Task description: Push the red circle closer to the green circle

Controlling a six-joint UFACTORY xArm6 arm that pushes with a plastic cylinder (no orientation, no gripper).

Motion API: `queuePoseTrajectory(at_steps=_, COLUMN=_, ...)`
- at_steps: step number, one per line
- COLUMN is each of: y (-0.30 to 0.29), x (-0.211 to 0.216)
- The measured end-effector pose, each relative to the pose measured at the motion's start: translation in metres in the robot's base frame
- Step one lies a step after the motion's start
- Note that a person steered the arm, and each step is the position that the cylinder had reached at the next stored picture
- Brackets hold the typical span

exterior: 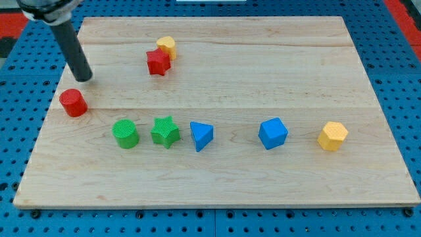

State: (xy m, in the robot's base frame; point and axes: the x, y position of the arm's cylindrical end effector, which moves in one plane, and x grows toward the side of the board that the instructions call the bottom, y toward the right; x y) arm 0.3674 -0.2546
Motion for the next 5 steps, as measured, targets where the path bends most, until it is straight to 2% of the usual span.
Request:
queuePoseTrajectory(at_steps=2, y=0.019, x=0.077)
queuePoseTrajectory(at_steps=3, y=0.034, x=0.085)
queuePoseTrajectory(at_steps=4, y=-0.013, x=0.094)
queuePoseTrajectory(at_steps=5, y=-0.006, x=0.126)
